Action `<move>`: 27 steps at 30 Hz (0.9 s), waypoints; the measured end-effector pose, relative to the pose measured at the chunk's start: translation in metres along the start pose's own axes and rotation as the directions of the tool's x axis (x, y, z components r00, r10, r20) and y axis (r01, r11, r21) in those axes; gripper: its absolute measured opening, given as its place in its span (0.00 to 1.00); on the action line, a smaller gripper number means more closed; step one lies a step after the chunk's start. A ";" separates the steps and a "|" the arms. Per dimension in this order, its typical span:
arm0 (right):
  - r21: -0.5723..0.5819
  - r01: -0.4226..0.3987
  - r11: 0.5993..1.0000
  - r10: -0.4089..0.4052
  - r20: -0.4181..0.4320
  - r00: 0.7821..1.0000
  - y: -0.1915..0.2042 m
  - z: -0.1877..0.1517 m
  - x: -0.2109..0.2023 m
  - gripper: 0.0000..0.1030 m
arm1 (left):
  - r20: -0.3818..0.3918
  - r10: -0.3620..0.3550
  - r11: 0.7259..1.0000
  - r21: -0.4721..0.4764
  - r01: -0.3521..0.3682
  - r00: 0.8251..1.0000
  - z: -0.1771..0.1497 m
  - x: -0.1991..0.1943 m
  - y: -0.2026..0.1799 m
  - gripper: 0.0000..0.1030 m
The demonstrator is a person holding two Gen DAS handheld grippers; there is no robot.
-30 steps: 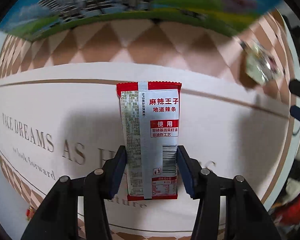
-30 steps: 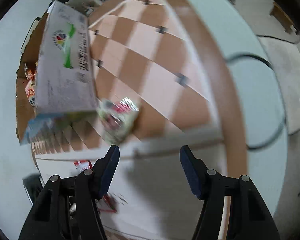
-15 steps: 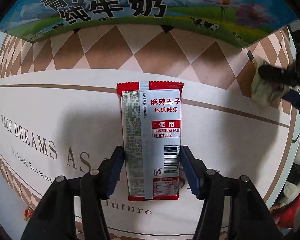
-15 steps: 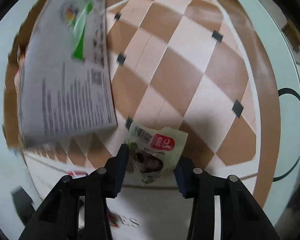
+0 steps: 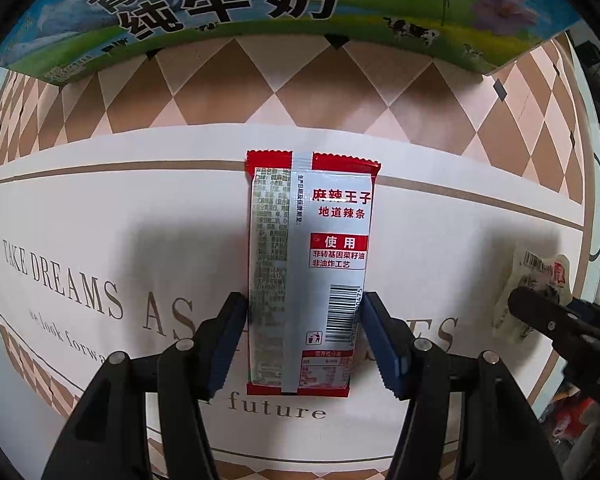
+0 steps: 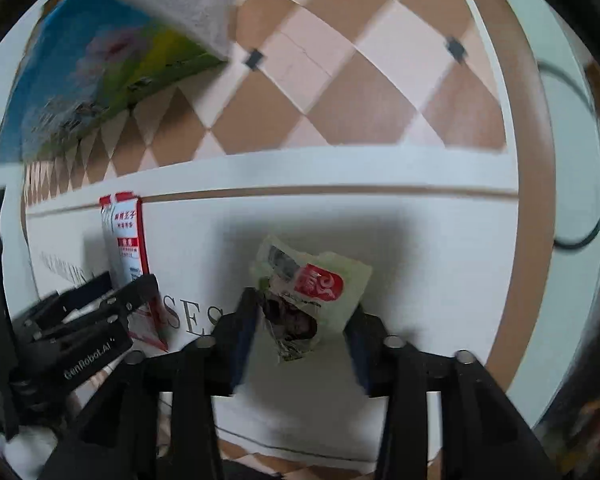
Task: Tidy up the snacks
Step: 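Grasp the red-white spicy strip pack with the left gripper while the right gripper grasps the clear snack pouch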
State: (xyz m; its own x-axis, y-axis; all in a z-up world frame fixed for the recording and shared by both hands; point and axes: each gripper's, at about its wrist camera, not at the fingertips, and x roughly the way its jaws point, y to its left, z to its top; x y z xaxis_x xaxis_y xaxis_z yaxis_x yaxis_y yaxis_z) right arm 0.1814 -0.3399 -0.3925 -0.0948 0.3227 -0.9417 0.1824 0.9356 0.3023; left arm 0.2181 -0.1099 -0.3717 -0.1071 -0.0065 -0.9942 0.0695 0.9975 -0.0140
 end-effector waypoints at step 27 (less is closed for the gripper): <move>-0.130 0.295 0.947 -0.277 0.138 0.951 0.070 -0.038 0.027 0.45 | 0.022 0.022 0.999 0.046 -0.023 1.000 0.001 -0.002 -0.014 0.42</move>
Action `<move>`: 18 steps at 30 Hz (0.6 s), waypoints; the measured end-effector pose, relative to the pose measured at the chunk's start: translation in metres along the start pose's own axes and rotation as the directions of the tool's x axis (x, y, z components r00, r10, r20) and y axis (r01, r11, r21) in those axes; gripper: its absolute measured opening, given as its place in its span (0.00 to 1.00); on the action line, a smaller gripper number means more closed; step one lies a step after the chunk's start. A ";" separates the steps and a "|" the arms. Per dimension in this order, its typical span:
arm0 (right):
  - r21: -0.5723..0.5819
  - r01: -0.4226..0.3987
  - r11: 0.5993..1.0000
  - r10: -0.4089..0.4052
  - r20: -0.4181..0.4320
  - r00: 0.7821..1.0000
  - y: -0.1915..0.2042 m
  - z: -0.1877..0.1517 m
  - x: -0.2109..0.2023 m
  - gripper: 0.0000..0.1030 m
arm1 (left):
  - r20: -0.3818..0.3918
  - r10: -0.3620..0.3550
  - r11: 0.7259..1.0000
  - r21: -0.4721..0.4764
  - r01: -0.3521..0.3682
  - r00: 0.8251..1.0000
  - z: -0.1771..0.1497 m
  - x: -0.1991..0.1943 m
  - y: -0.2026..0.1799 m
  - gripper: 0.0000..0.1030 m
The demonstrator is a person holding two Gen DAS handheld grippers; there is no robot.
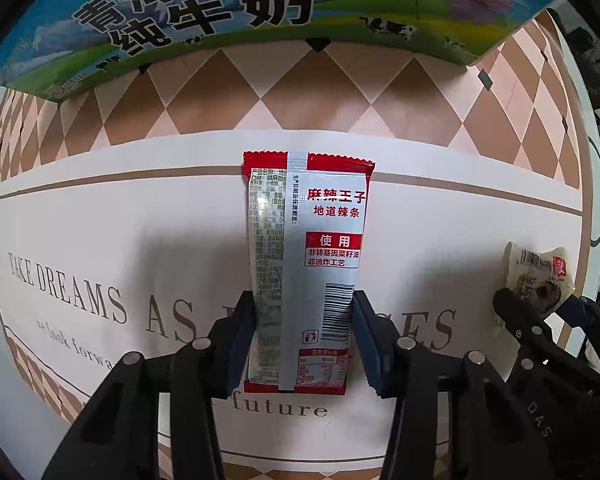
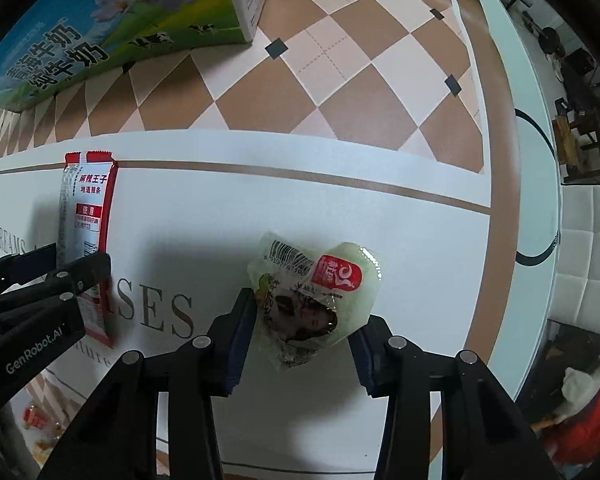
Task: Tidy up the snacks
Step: 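Carry both packs into the cardboard box and open both grippers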
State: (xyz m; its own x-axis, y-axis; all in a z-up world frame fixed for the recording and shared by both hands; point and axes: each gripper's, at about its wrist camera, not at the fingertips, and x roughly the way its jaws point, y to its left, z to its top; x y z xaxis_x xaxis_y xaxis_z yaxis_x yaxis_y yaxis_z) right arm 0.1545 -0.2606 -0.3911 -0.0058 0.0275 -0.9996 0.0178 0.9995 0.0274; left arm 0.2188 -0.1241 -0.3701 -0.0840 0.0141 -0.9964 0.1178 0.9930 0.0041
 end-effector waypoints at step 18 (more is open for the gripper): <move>0.049 -0.156 0.986 0.154 0.051 0.987 0.009 -0.008 -0.044 0.45 | 0.060 -0.072 0.997 0.020 0.071 0.996 -0.019 -0.041 0.010 0.41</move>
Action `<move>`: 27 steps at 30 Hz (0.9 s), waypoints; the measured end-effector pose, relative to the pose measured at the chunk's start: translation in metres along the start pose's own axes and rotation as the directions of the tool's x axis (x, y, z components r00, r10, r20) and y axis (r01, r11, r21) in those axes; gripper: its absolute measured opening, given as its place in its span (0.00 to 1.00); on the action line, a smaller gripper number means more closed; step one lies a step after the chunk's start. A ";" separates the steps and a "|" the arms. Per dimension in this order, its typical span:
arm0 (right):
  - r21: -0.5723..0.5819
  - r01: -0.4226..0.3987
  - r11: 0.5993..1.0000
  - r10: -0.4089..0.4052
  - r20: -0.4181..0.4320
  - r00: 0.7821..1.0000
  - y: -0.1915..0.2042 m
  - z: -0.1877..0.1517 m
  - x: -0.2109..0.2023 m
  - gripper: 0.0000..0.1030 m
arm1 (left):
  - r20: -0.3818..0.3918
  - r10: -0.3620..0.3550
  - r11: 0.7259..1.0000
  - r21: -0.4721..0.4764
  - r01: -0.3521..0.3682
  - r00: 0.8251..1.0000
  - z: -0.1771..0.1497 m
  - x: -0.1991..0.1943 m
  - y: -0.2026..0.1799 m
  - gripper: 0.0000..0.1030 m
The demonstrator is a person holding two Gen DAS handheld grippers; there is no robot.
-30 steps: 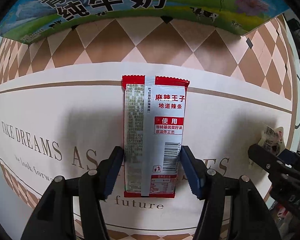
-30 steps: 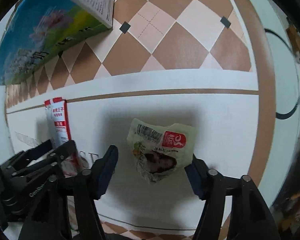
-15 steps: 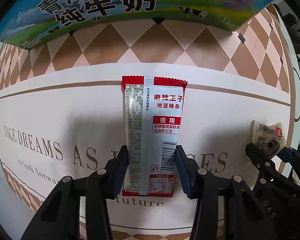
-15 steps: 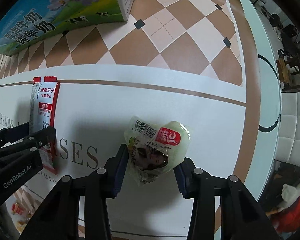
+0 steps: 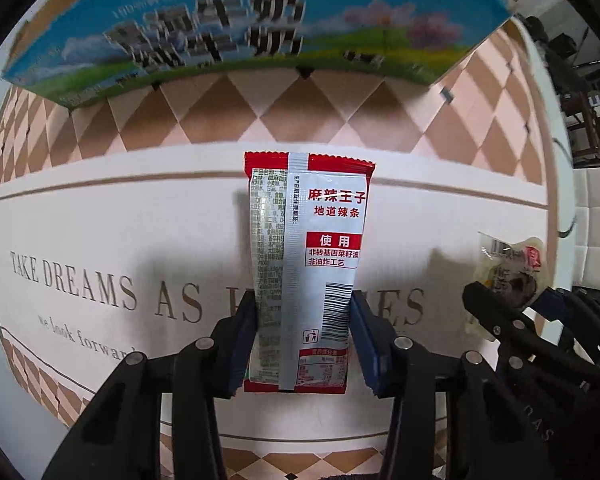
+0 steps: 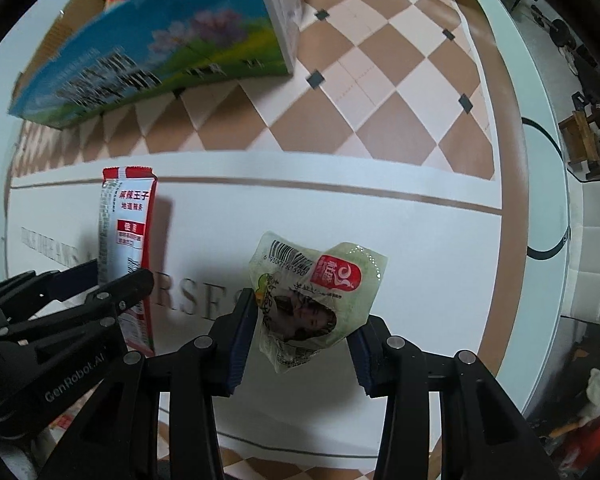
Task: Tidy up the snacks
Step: 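Carry both packs into the cardboard box and open both grippers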
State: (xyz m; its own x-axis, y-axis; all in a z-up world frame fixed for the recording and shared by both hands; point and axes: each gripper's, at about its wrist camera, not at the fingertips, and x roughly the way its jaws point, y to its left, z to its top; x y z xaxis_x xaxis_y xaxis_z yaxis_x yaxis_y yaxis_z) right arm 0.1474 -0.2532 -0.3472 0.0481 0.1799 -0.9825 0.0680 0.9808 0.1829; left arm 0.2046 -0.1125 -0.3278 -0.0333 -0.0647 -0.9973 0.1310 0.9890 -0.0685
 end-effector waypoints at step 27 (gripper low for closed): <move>0.019 -0.241 0.970 0.232 0.218 0.948 0.031 0.131 -0.143 0.45 | 0.311 -0.094 0.995 -0.010 0.102 0.946 0.108 -0.178 0.067 0.41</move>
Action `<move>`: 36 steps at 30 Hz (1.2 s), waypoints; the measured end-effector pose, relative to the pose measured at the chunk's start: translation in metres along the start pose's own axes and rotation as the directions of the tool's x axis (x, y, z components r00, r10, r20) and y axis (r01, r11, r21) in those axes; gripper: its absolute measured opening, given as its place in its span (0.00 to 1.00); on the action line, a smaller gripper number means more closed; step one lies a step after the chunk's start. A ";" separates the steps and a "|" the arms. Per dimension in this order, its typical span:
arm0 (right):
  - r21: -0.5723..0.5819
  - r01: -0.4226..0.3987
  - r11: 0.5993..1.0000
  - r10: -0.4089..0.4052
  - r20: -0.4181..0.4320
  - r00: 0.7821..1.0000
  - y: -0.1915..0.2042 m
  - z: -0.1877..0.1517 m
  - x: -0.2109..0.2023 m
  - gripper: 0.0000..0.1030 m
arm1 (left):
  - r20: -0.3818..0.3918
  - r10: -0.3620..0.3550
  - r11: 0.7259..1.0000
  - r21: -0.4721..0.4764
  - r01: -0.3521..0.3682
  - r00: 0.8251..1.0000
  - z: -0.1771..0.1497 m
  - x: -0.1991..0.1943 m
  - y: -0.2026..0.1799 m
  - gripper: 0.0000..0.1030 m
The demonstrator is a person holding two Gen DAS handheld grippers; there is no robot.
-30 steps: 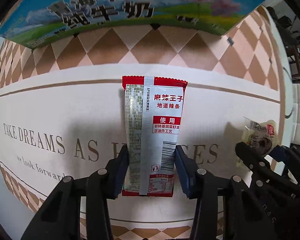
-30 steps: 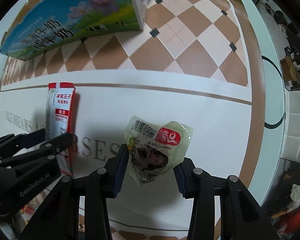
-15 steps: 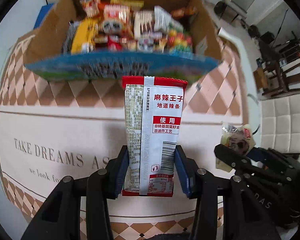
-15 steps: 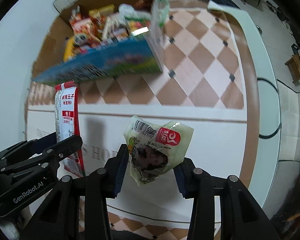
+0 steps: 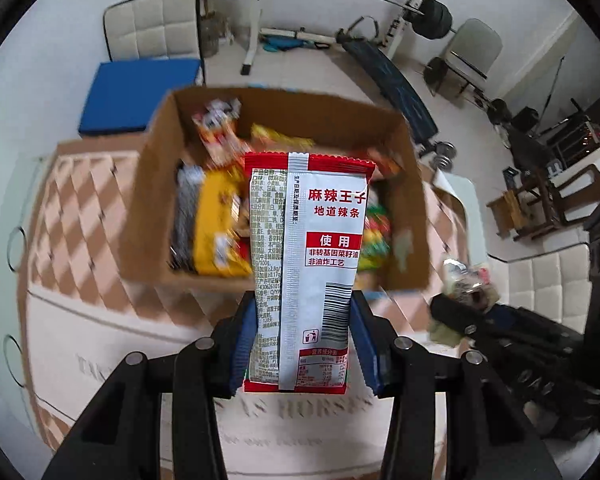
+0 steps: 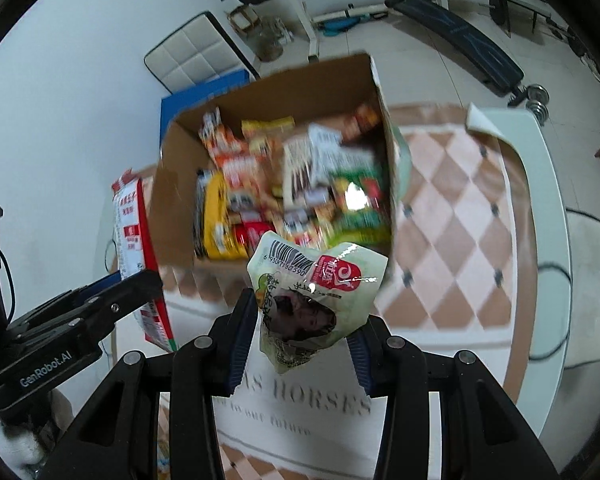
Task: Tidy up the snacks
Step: 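Carry both packs into the cardboard box and open both grippers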
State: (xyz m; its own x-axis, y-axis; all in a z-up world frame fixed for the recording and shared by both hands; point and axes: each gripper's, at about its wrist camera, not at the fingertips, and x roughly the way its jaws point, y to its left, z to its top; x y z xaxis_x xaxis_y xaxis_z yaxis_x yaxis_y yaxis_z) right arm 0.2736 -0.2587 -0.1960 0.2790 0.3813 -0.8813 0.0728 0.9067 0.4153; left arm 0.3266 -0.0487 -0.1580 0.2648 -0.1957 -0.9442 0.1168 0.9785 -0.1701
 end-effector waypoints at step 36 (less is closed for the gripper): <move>0.017 0.188 0.982 -0.184 -0.138 0.973 -0.009 0.197 0.159 0.90 | -0.239 0.139 0.982 -0.093 -0.165 0.961 0.109 0.151 0.095 0.84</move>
State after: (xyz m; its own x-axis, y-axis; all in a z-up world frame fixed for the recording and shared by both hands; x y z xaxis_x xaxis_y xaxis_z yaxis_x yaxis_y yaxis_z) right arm 0.5063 -0.2421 -0.2954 0.1257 0.2289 -0.9653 0.1408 0.9591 0.2457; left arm 0.4816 0.0077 -0.2866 0.0420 -0.0364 -0.9985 -0.0177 0.9992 -0.0372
